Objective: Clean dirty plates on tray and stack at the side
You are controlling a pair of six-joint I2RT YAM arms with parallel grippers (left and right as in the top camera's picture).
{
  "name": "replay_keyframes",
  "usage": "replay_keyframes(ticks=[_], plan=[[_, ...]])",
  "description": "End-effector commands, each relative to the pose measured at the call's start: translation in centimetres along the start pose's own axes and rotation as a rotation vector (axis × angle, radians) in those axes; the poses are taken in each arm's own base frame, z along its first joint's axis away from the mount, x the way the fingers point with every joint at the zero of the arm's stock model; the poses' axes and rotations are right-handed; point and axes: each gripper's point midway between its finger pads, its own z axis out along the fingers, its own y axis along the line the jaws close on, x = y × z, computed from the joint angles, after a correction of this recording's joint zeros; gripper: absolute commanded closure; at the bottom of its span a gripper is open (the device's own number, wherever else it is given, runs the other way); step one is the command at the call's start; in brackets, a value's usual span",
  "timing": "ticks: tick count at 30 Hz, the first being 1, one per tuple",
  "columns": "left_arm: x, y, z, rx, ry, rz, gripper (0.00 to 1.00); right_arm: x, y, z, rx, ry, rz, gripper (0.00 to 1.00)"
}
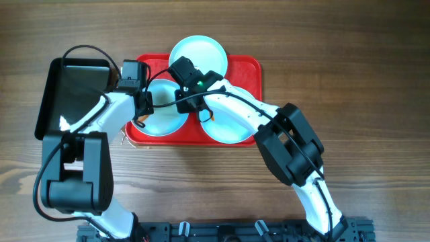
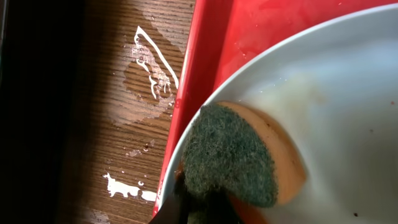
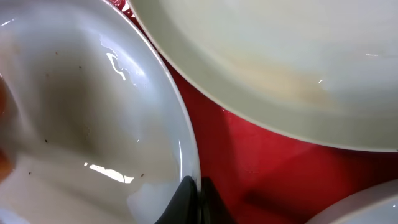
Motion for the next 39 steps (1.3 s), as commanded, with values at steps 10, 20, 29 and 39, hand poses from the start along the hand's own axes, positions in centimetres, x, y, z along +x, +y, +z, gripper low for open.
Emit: replay_keyframes(ticks=[10,20,29,39], plan=[[-1.0,-9.7,-1.6,0.553,0.032,-0.081,0.96,1.3,-1.7,1.4,0.054,0.043,-0.019,0.95],[-1.4,4.8,-1.4,-0.262,-0.062,-0.051,0.96,1.5,-1.9,1.4,0.062,0.048,-0.029,0.96],[-5.1,0.7,-10.7,0.123,-0.274,-0.098,0.96,-0.6,-0.6,-1.9,0.037,0.005,-0.085,0.96],[-2.8,0.4,-10.1,0.234,-0.155,-0.144,0.96,-8.9,-4.5,-19.9,0.452,-0.402,-0.414,0.95]])
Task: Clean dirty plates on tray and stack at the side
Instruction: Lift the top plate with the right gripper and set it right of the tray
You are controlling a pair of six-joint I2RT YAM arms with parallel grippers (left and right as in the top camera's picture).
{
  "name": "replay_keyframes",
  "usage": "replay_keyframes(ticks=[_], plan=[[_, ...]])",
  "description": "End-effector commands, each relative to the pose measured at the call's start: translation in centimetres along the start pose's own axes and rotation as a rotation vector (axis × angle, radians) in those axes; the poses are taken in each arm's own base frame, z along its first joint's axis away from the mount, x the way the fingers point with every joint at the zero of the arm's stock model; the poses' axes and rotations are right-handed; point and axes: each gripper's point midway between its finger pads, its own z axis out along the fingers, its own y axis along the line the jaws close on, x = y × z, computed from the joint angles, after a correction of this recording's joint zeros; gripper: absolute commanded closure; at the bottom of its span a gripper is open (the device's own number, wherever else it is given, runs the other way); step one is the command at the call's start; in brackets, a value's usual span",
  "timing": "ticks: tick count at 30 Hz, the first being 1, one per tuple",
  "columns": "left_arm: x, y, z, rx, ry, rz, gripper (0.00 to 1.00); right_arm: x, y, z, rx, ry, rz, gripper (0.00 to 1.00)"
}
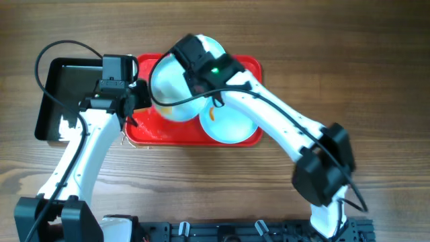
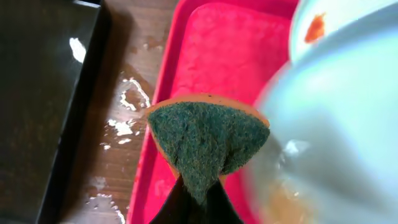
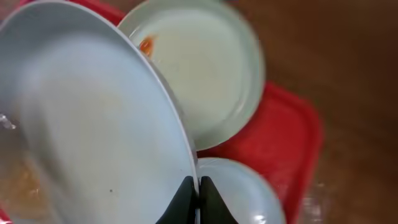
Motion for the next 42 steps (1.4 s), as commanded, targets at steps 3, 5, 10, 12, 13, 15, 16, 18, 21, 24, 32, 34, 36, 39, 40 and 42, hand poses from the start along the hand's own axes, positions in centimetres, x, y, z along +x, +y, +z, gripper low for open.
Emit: replay_keyframes(ticks=[3,5,10,12,13,15,16,18,21,24,32,34,36,39,40,42], plan=[[0.0,1.0,0.2,0.044,0.024,-0.071,0.96,-4.4,-4.6,-5.6,0.355,-0.181,-0.235,0.96],[0.2,0.1,0.1,0.097,0.034,-0.073,0.96,-5.3,-3.7,-7.7,0.472,-0.230,-0.324,0.96],[0.2,0.1,0.1,0.100,0.036,-0.073,0.96,-7.0,-1.2,-12.0,0.652,-0.339,-0.423,0.96],[0.2,0.1,0.1,0.099,0.036,-0.073,0.96,-7.1,-0.3,-12.8,0.665,-0.359,-0.440,0.96],[0.2,0.1,0.1,0.099,0.036,-0.073,0.96,-7.1,-0.2,-13.0,0.669,-0.362,-0.440,0.96],[0.2,0.1,0.1,0.099,0.036,-0.073,0.96,-7.1,-0.6,-13.2,0.694,-0.362,-0.429,0.96],[0.2,0.1,0.1,0.099,0.036,-0.073,0.96,-7.1,-0.6,-13.2,0.693,-0.364,-0.423,0.96],[0.2,0.1,0.1,0.099,0.036,-0.073,0.96,-6.9,-0.6,-13.1,0.677,-0.380,-0.356,0.96],[0.2,0.1,0.1,0.099,0.036,-0.073,0.96,-3.7,0.2,-9.1,0.417,-0.279,-0.194,0.96],[0.2,0.1,0.1,0.099,0.037,-0.073,0.96,0.1,-0.5,-3.8,0.001,-0.001,0.119,0.96],[0.3,0.1,0.1,0.099,0.040,-0.073,0.96,3.5,-15.9,0.0,-0.294,0.243,0.643,0.96],[0.3,0.1,0.2,0.099,0.041,-0.073,0.96,5.8,-23.2,0.9,-0.133,0.243,0.814,0.96],[0.5,0.1,0.4,0.097,0.048,-0.073,0.96,8.6,-27.5,2.0,-0.037,0.251,0.891,0.96],[0.7,0.2,0.7,0.094,0.062,-0.073,0.96,13.4,-30.8,4.3,0.087,0.292,0.998,0.96],[0.8,0.2,0.8,0.093,0.067,-0.073,0.96,14.9,-31.6,4.7,0.121,0.307,1.018,0.96],[1.1,0.2,1.3,0.090,0.080,-0.072,0.96,17.0,-32.7,5.0,0.160,0.331,1.047,0.91]])
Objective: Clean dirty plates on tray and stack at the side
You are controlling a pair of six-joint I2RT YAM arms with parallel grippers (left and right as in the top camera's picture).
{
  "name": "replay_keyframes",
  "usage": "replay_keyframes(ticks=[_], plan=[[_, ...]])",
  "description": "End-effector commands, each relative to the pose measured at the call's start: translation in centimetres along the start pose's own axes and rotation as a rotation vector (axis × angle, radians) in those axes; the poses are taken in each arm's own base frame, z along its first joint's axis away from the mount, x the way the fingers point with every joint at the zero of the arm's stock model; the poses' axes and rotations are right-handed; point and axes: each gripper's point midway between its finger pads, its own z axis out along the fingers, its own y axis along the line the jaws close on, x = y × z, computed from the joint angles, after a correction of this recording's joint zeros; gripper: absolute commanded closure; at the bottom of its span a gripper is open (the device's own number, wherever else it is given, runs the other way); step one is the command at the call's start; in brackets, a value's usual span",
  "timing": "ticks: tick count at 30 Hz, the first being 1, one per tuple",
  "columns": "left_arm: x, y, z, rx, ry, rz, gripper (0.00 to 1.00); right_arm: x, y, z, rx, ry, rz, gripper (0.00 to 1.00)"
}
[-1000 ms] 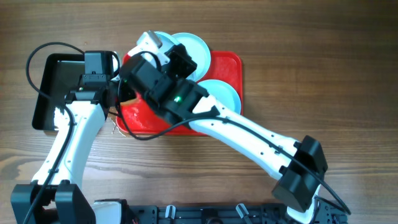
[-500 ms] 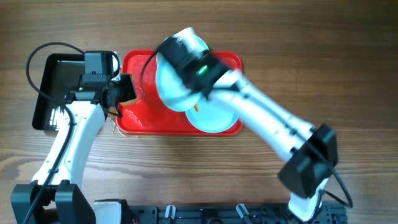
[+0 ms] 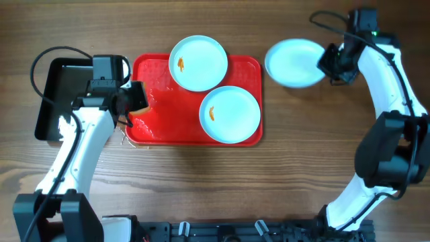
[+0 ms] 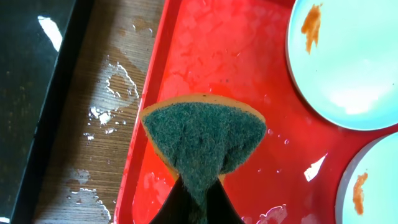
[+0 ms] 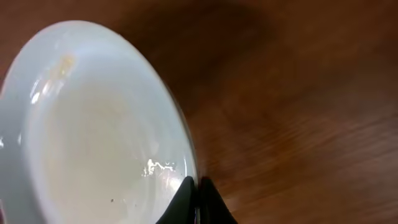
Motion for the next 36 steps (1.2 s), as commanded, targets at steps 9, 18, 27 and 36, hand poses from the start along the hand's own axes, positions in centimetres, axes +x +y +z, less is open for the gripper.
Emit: replay_keyframes(ticks=[9,18,27,36], plan=[[-4.6,3.7,0.1,-0.015,-0.159,-0.108,0.96,7.3,10.3,-1.7,-0.429,0.194,-0.369,0.00],[-3.5,20.1,4.1,-0.226,-0.138,-0.330,0.84,18.9,23.2,-2.4,-0.388,0.055,-0.717,0.00],[-6.2,18.9,2.2,-0.135,-0.245,-0.313,0.43,15.9,25.2,-4.6,-0.341,-0.124,-0.782,0.01],[-6.5,17.2,1.0,-0.046,-0.257,-0.348,0.00,8.5,28.7,1.2,-0.255,-0.297,-0.768,0.13]])
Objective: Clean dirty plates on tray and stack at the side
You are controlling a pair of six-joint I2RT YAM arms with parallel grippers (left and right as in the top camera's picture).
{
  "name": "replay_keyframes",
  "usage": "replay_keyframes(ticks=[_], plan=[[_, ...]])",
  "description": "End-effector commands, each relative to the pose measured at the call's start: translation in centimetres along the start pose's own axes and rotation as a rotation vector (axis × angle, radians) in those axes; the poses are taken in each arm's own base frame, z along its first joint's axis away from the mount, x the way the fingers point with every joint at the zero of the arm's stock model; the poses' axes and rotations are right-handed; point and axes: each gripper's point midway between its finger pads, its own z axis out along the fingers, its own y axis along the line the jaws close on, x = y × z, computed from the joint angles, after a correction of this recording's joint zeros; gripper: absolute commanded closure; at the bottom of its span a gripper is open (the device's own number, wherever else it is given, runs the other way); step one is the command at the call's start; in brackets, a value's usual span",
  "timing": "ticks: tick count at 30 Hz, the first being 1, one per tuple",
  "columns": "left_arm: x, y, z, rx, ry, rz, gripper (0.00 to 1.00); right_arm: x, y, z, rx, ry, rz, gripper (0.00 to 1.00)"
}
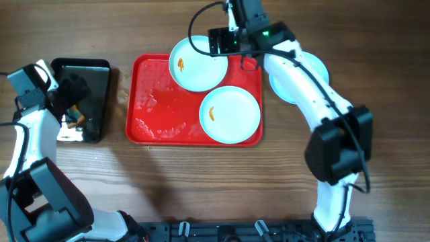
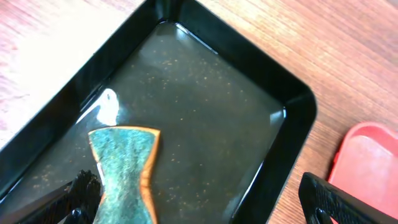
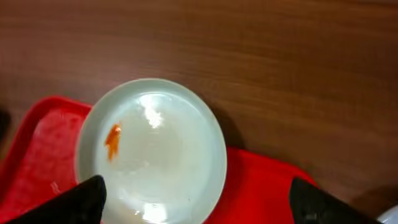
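Two white plates with orange stains sit on the red tray [image 1: 144,107]: the far plate [image 1: 198,64] and the near plate [image 1: 230,114]. A third plate [image 1: 320,69], with no stain showing, rests on the table right of the tray, partly under my right arm. My right gripper [image 1: 228,42] hangs open above the far plate [image 3: 149,149], its jaws spread wide and holding nothing. The green-and-orange sponge [image 2: 124,171] lies in the water of the black basin [image 2: 292,124]. Over it my left gripper [image 2: 199,205] is open.
The black basin [image 1: 101,101] stands left of the tray. Water is spilt on the wooden table between basin and tray [image 1: 121,94]. The arm bases stand along the table's near edge [image 1: 255,232].
My left gripper let go of the sponge, which now lies in the basin. My right gripper released the plate on the table at the right and now stands open over the far dirty plate.
First the sponge was pressed on a plate at the tray's left, with my right gripper shut on that plate's rim. Then the plate was held tilted above the tray. Then it was over the table to the right. Now it rests there, and both grippers are open.
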Motion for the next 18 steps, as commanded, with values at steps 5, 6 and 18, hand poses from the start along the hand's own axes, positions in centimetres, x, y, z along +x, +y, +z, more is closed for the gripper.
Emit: replay_keyframes(ticks=[5,6,18], plan=[[-0.3,-1.3,-0.5,0.083,-0.004,-0.052,0.00,7.2,-2.3,10.3,0.116,0.155,-0.021,0.46],[-0.3,-1.3,-0.5,0.084,-0.004,-0.052,0.00,7.7,-2.4,10.4,0.120,0.171,-0.017,0.50],[0.0,-1.3,-0.5,0.081,0.012,-0.056,0.00,14.3,8.1,8.9,-0.120,0.389,0.010,0.96]])
